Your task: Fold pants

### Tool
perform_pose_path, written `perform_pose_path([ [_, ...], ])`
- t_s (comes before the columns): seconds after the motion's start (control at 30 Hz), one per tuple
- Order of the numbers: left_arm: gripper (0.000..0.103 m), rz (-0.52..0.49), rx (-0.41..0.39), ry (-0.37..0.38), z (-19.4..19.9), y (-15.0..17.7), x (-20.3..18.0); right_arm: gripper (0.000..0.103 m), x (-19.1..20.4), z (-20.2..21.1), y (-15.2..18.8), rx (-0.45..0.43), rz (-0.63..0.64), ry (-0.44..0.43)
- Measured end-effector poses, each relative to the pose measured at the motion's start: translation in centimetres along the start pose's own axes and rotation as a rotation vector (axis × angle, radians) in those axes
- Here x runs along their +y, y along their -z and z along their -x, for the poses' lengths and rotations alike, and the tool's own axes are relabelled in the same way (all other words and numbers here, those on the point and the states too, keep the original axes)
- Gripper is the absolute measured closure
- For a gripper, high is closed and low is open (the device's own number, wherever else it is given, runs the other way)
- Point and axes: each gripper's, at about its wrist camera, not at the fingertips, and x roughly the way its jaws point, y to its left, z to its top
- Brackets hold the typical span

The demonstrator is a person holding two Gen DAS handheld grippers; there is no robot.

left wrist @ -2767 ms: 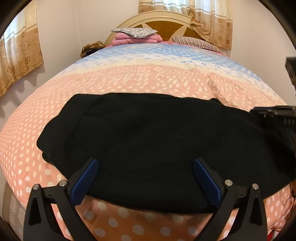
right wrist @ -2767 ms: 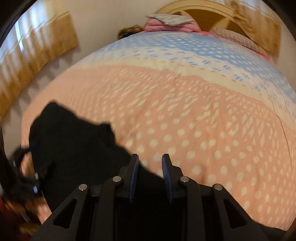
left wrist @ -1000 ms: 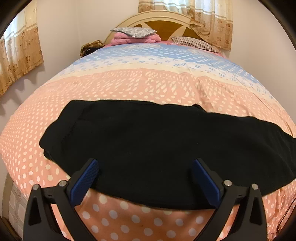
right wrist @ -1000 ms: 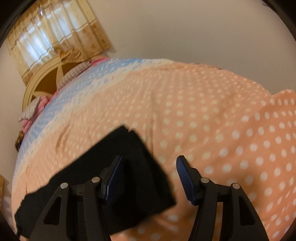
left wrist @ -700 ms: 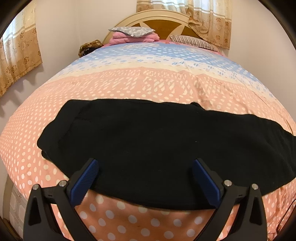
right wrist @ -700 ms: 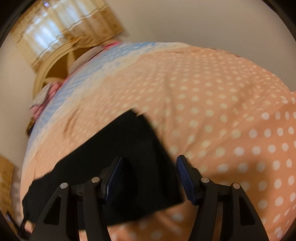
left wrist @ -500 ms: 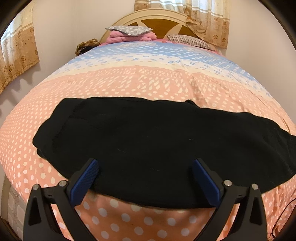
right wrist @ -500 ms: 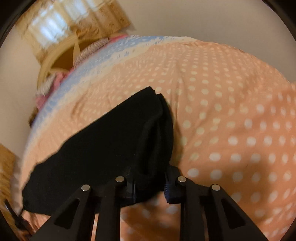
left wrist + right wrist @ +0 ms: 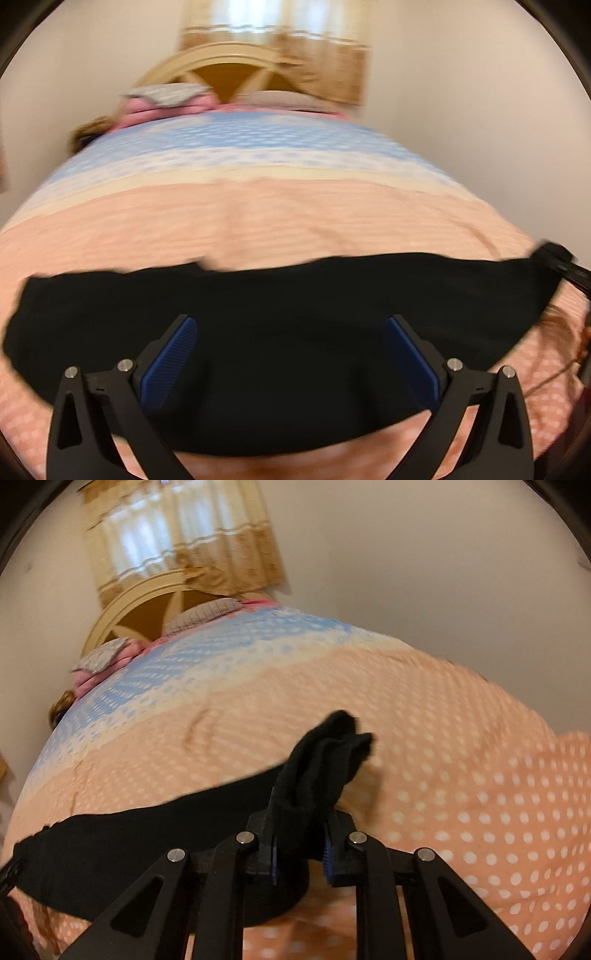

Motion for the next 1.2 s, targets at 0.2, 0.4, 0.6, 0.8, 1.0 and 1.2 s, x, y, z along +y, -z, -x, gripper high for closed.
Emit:
perform_pose_path([
  [0.2,0.0,-0.172,0.125,0.037,-4.7,1.5,-6.6,0.085,4.3,0.1,0.4,-0.011,0.155,0.032],
  [0.4,0.0,-0.235,0.133,0.029,-4.3,2.3,-6.1,0.085,4.4,0.8,0.0,-0.035,0.163,0.033],
  [0.6,0.0,-0.06,0.046,0.047,-1.4,0.4,-1.8,0.085,12.3,3.7,0.7,-0.091,0.412,-0.093],
  [0.8,0.0,0.052,0.033,-0.025,-1.0,0.2,2.5,0.085,21.6,2.8,4.7,-0.051,0.63,-0.241],
  [1.0,0.0,0.093,0.054,-0.04,-1.2,1.4,4.2,0.085,27.5,-0.2,12.1,0.0,0.859,-0.229],
  [1.2,0.0,0.09,0.074,-0.03,-2.0,1.7,4.0,0.081,27.7,-0.3,15.2,-0.079,0.907,-0.183],
])
